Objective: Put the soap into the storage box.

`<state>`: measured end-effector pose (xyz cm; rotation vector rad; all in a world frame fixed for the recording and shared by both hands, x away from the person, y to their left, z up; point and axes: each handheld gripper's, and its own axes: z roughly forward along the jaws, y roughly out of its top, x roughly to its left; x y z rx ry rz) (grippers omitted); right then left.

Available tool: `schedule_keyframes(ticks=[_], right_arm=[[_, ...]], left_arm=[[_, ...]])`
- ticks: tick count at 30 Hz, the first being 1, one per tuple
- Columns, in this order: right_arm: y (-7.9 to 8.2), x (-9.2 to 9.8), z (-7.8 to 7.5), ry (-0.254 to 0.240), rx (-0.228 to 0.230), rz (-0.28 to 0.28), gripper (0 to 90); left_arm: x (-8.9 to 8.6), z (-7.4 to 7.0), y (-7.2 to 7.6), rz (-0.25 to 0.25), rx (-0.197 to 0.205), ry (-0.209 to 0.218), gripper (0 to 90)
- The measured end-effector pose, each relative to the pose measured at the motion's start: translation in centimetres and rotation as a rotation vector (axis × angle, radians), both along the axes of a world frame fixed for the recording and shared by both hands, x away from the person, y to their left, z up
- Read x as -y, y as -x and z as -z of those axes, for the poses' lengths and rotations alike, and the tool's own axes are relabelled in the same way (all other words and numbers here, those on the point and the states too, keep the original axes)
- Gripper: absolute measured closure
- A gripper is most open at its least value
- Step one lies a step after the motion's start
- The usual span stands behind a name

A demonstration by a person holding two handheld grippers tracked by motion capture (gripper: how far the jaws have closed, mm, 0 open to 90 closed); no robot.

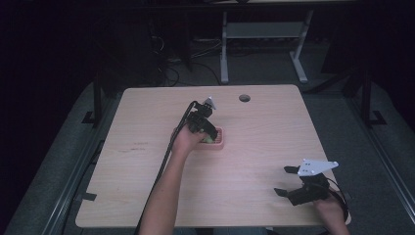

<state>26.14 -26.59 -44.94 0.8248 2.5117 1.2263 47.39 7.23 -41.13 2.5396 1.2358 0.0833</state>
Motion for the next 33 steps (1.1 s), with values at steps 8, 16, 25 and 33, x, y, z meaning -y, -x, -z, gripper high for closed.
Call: schedule_keyframes(ticks=[8, 16, 25, 33], right_arm=[[0.0, 0.0, 0.1, 0.000, -0.005, 0.002, 13.8], [-0.1, -0.1, 0.1, 0.002, -0.007, 0.000, 13.8], [-0.1, -0.1, 0.3, 0.008, -0.008, -0.002, 13.8], [-0.1, -0.1, 0.3, 0.007, -0.017, 0.005, 13.8]], left_arm=[[-0.5, -0.6, 0.5, 0.004, 0.024, 0.006, 21.6], [-1.3, -1.0, 1.1, -0.004, 0.036, 0.027, 21.6], [-2.2, -1.2, 1.7, -0.007, 0.046, 0.039, 20.8], [-2.0, -1.9, 2.6, 0.023, 0.066, 0.049, 21.3]])
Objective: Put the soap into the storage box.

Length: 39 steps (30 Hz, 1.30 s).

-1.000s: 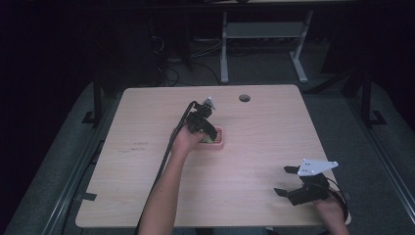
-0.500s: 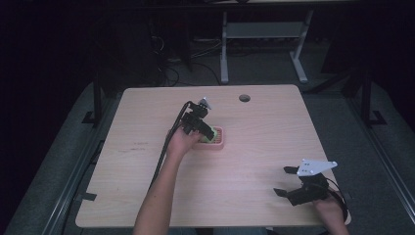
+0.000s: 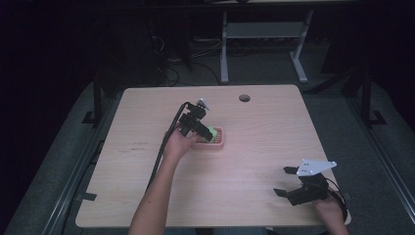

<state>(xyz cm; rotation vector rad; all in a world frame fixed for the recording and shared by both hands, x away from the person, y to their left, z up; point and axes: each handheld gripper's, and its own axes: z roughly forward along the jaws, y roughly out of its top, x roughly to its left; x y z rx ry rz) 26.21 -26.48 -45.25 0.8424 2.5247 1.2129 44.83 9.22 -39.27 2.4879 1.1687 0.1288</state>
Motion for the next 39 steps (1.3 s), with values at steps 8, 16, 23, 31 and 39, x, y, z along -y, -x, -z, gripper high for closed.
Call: schedule_keyframes(ticks=[8, 16, 23, 31, 39], right_arm=[[0.1, -0.1, 0.0, 0.004, -0.001, 0.002, 13.7], [0.0, -0.1, 0.1, 0.008, -0.002, 0.004, 13.8], [0.0, -0.2, 0.3, 0.012, -0.006, 0.003, 13.8], [0.0, -0.2, 0.4, 0.018, -0.014, 0.010, 13.8], [0.0, -0.3, 0.5, 0.026, -0.013, 0.011, 13.7]], left_arm=[[-0.4, -0.5, 1.2, 0.031, 0.010, 0.027, 21.6], [-1.1, -0.2, 2.3, 0.038, 0.002, 0.032, 21.3], [-1.6, 0.2, 3.1, 0.052, -0.002, 0.042, 21.3], [-1.9, 0.3, 3.9, 0.064, 0.011, 0.045, 21.3], [-2.6, 0.2, 5.0, 0.096, 0.026, 0.072, 21.3]])
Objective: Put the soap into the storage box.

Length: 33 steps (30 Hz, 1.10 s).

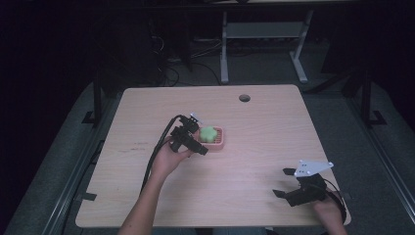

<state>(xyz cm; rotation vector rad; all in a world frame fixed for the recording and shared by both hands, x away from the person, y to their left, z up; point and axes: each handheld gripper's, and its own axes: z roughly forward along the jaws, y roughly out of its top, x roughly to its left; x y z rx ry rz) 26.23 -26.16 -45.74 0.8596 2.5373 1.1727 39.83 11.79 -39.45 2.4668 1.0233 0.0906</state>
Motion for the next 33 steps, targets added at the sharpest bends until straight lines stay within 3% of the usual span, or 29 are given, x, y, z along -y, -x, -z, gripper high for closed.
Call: schedule_keyframes(ticks=[15, 33], right_arm=[[0.0, 0.0, 0.0, 0.006, -0.002, 0.003, 13.8], [-0.1, 0.0, 0.2, 0.028, -0.003, 0.015, 13.8]], left_arm=[[-0.9, 0.2, 1.8, 0.011, 0.010, 0.027, 21.2], [-2.2, 0.9, 3.8, 0.040, 0.027, 0.026, 21.2]])
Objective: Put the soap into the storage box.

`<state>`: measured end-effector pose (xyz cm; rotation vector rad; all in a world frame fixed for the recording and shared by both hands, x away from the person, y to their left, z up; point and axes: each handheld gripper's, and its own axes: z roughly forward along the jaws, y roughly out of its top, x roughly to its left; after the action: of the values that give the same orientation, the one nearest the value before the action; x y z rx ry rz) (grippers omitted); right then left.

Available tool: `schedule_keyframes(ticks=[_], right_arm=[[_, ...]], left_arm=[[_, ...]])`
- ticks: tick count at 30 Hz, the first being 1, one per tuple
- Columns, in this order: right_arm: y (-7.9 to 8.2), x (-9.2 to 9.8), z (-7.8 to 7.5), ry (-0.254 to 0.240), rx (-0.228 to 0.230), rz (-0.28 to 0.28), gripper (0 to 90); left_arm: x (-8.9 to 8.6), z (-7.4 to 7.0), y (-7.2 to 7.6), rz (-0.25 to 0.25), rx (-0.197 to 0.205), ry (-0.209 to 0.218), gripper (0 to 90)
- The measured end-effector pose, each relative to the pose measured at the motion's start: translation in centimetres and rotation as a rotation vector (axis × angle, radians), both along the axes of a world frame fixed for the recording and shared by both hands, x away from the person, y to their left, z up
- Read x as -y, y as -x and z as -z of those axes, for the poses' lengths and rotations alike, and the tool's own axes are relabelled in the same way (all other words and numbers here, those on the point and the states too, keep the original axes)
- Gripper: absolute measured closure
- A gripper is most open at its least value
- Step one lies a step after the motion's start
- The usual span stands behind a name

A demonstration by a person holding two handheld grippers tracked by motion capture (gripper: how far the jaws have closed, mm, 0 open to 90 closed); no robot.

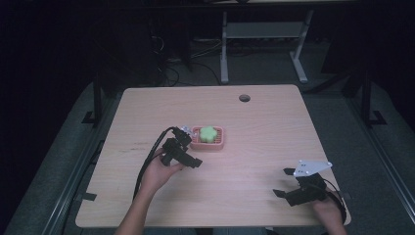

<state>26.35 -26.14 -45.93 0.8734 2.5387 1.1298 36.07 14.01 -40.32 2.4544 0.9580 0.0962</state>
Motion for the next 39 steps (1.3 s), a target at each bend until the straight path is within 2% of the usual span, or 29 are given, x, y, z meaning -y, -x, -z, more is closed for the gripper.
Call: schedule_keyframes(ticks=[8, 13, 19, 37, 39], right_arm=[[-0.1, 0.0, 0.1, 0.008, -0.003, 0.002, 13.8], [0.0, 0.0, 0.1, 0.008, -0.001, 0.003, 13.8], [0.0, 0.0, 0.1, 0.010, -0.003, 0.006, 13.8], [0.0, 0.1, 0.1, 0.010, 0.000, 0.012, 13.8], [0.0, 0.1, 0.1, 0.007, 0.001, 0.014, 13.8]], left_arm=[[-0.3, 0.0, 0.8, 0.005, 0.012, 0.004, 21.3], [-0.7, 0.2, 1.5, 0.020, 0.018, -0.012, 21.2], [-1.6, 0.6, 2.3, 0.000, 0.008, 0.009, 21.3], [-3.4, 1.3, 4.7, 0.002, 0.017, 0.019, 21.2], [-3.5, 1.3, 4.8, 0.006, 0.020, 0.009, 21.2]])
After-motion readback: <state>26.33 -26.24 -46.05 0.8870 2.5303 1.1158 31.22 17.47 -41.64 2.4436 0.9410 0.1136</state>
